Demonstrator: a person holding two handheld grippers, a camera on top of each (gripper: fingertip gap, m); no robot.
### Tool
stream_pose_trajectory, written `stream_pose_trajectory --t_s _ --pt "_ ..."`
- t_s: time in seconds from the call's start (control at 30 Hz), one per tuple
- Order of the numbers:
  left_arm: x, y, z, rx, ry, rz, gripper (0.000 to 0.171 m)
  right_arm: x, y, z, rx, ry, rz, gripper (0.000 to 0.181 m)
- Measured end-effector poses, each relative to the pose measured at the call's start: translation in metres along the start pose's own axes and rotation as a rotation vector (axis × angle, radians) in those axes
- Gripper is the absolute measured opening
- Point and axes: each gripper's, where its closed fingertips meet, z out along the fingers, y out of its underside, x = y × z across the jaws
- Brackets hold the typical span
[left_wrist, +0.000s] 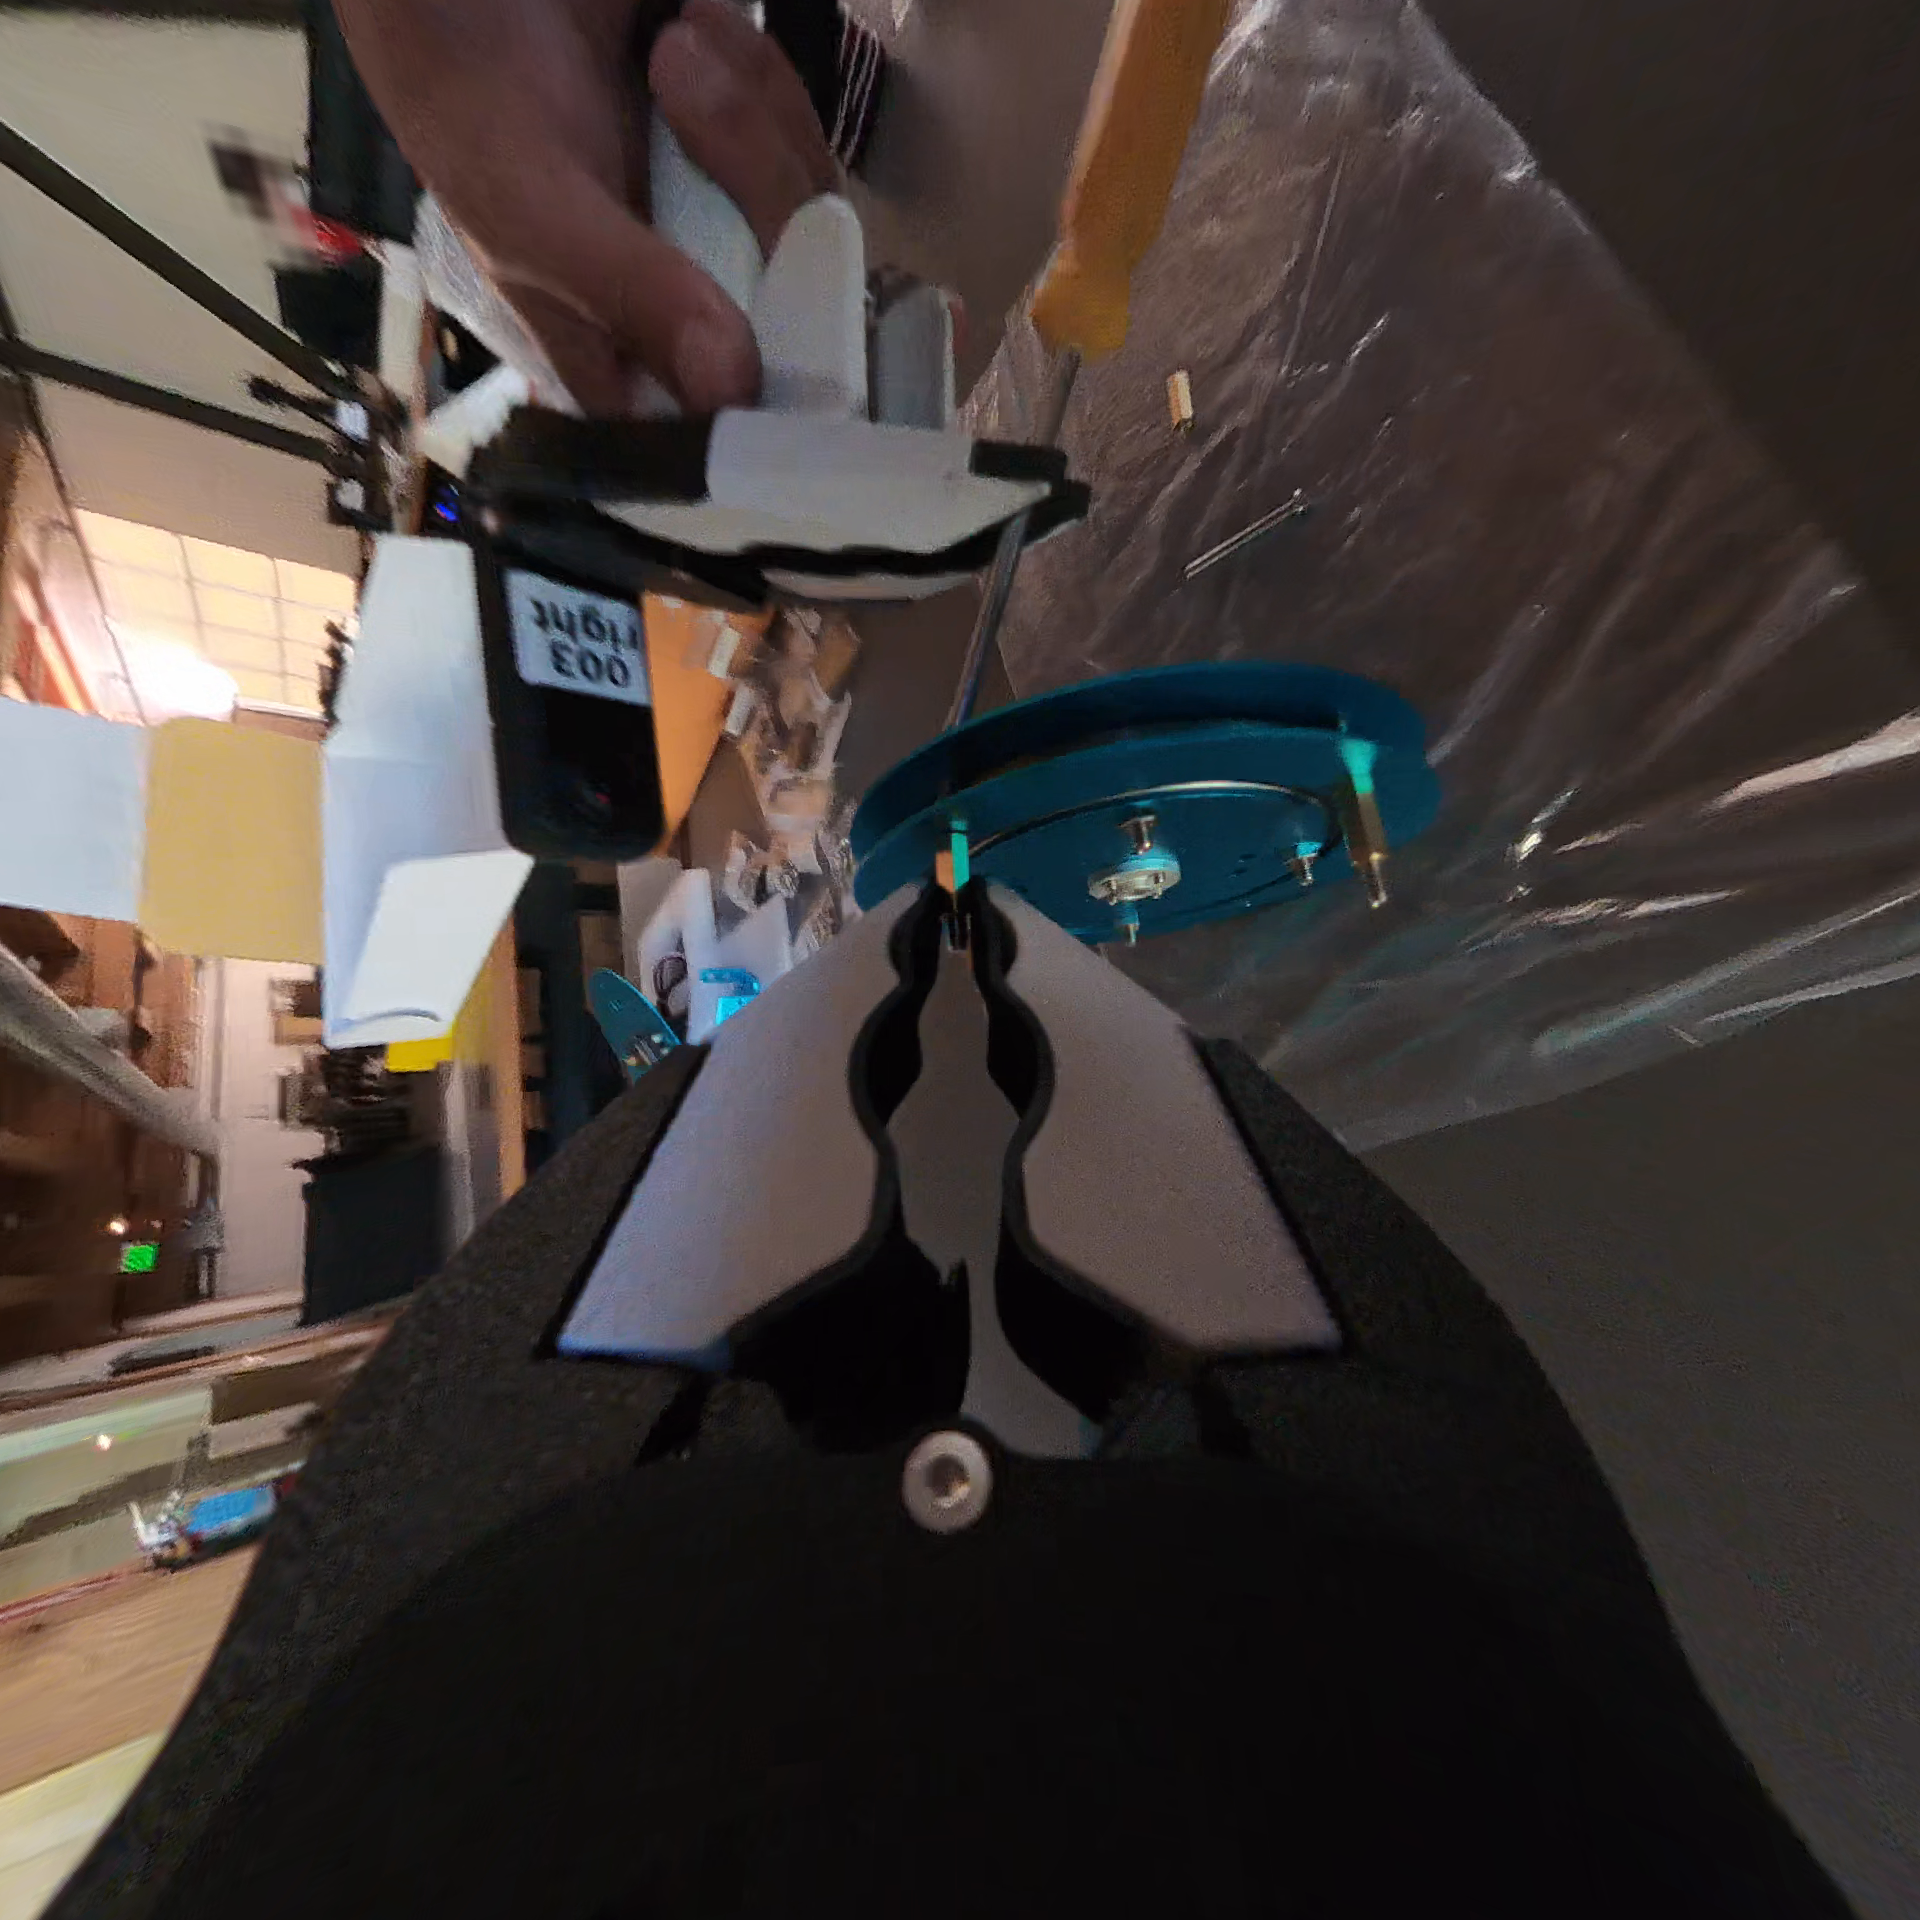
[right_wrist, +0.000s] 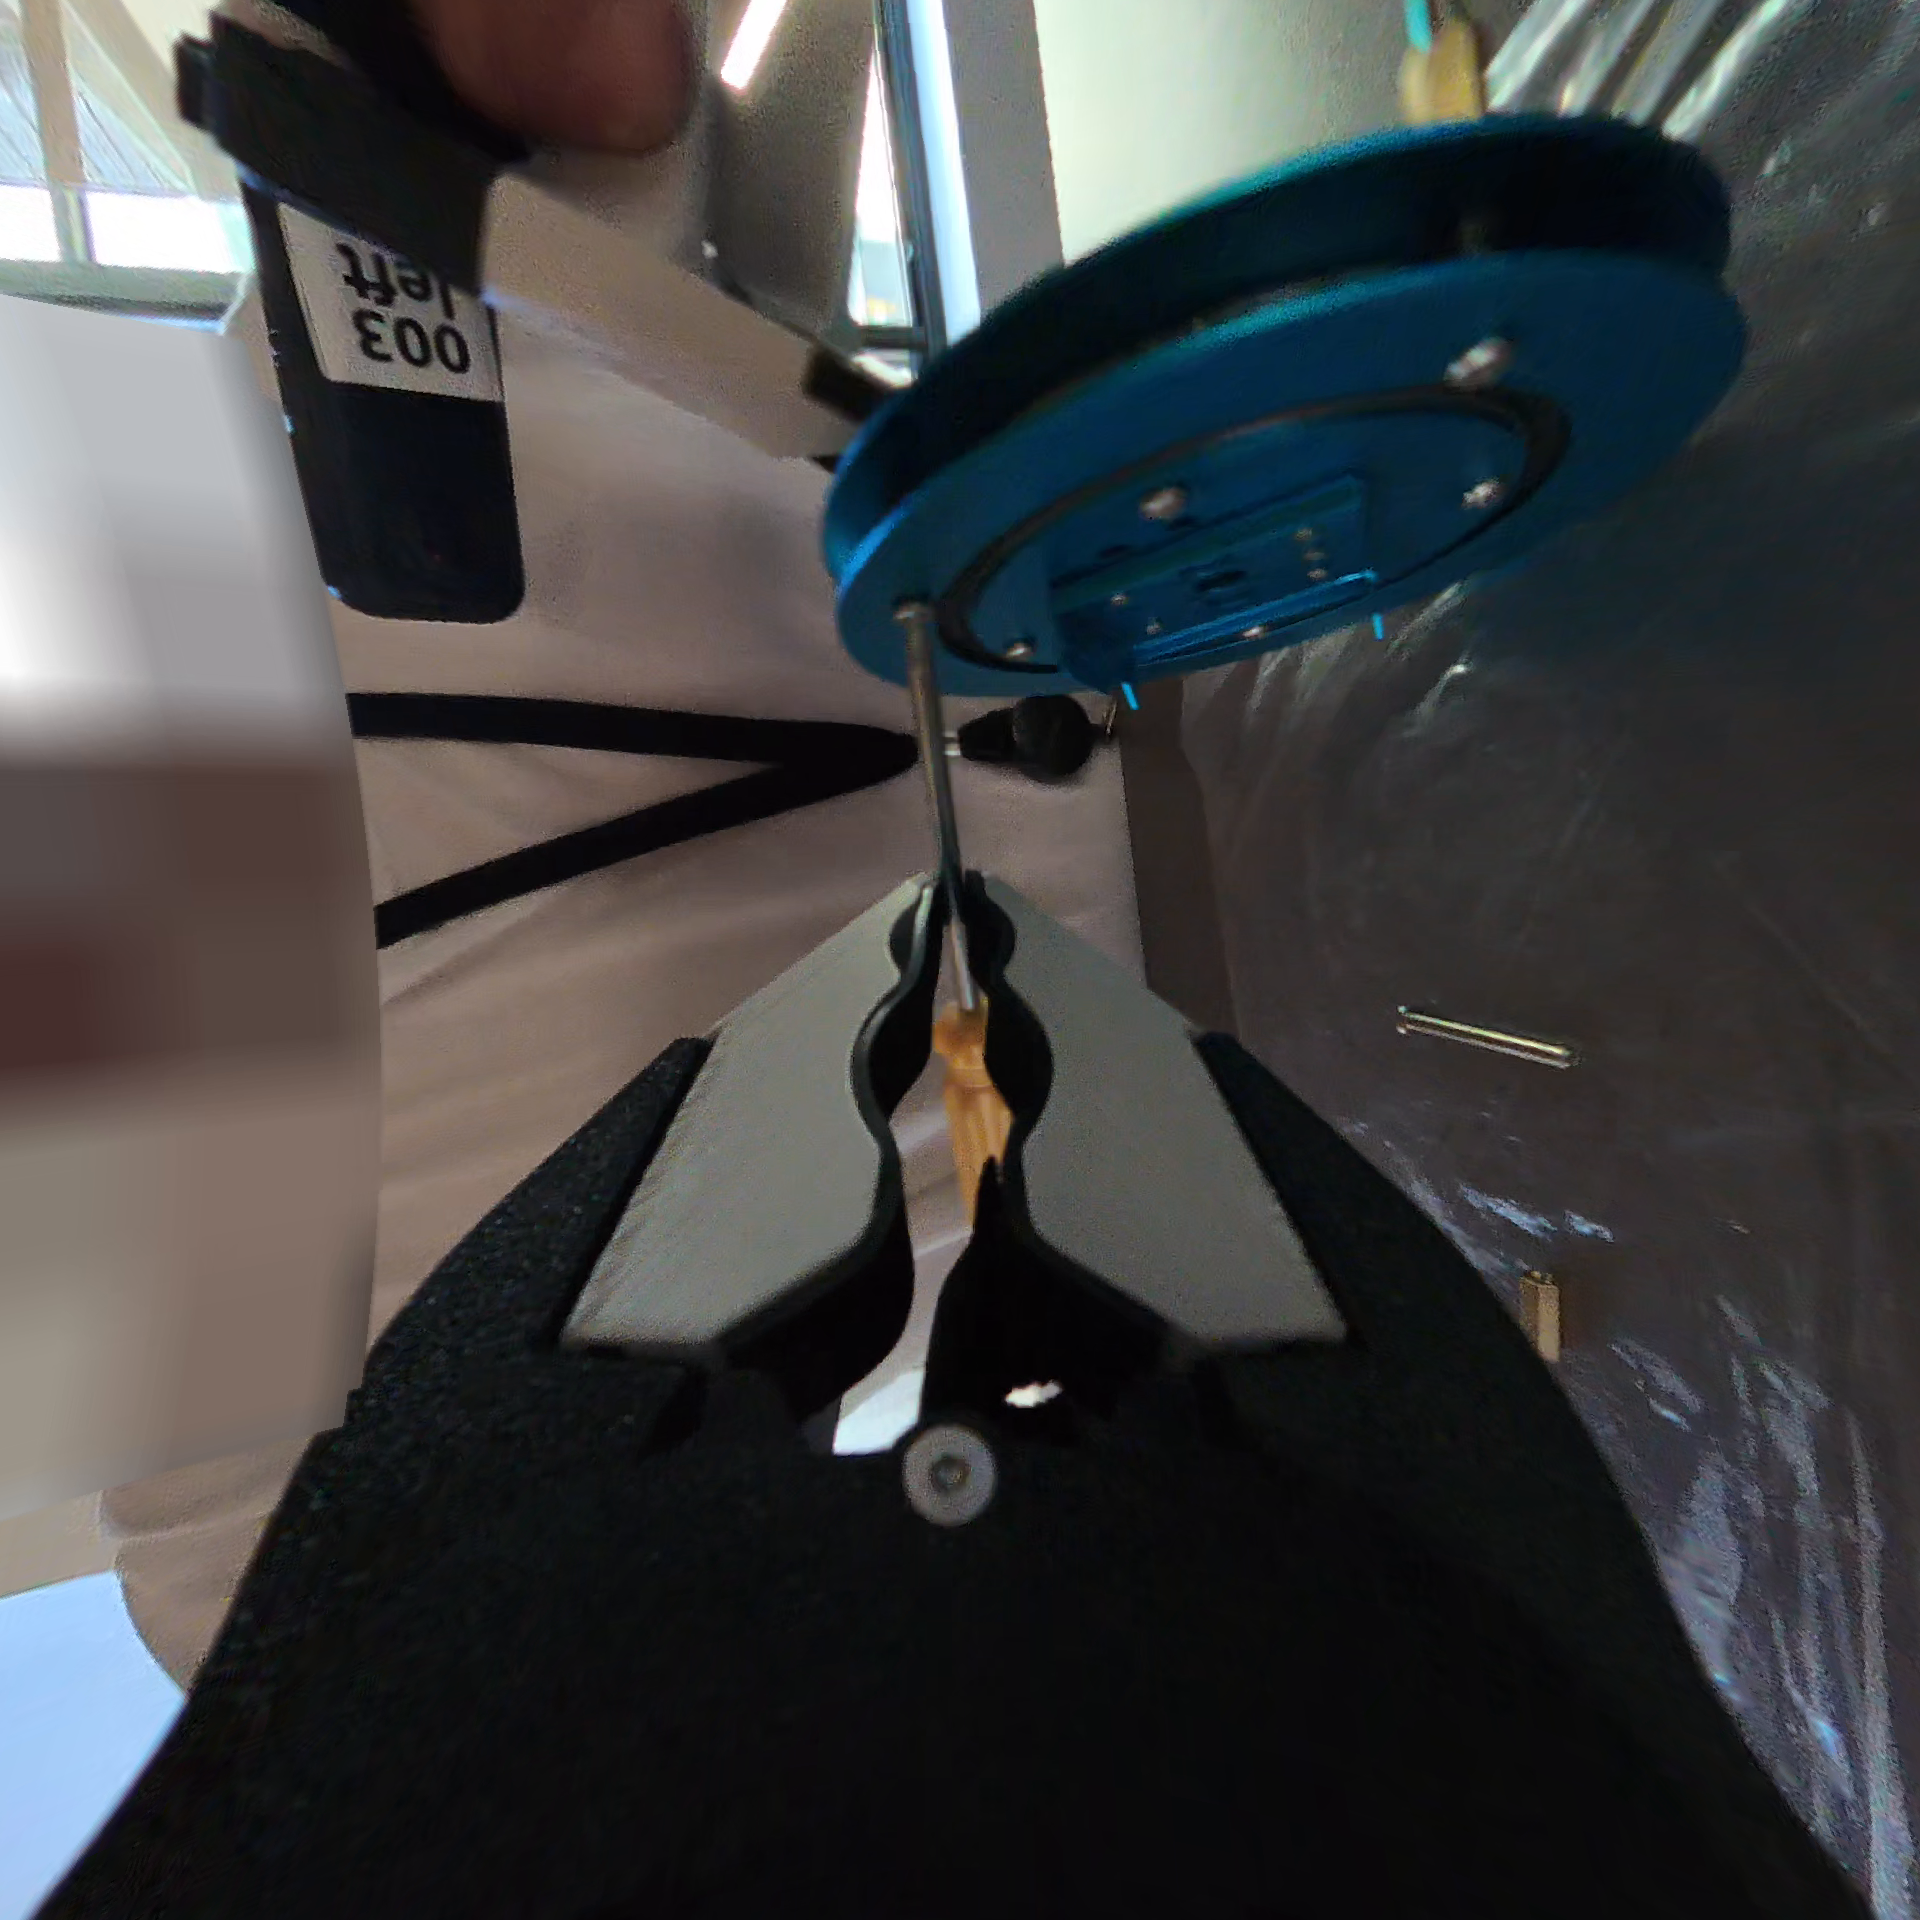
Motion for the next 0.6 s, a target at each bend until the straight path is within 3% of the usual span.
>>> stream_pose_trajectory --t_s 0.1,0.23,0.4,0.5,0.6 --pt "0.006 -0.008 -0.003 0.047 0.029 -0.065 0.004 0.009 0.008 0.007 -0.076 0.104 -0.069 0.003" --pt "0.009 -0.005 -0.005 0.08 0.161 -0.351 0.004 0.062 0.02 -0.026 -0.249 0.701 -0.405 0.004" --pt "0.016 -0.009 -0.011 0.17 0.419 -0.785 0.004 0.076 0.016 -0.02 -0.147 0.807 -0.537 0.003" --pt "0.019 -0.012 -0.013 0.222 0.522 -0.942 0.004 0.078 0.006 -0.016 -0.028 0.821 -0.624 0.008" --pt "0.018 -0.013 -0.013 0.25 0.541 -1.012 0.005 0.039 -0.018 -0.015 0.236 0.758 -0.805 0.019"
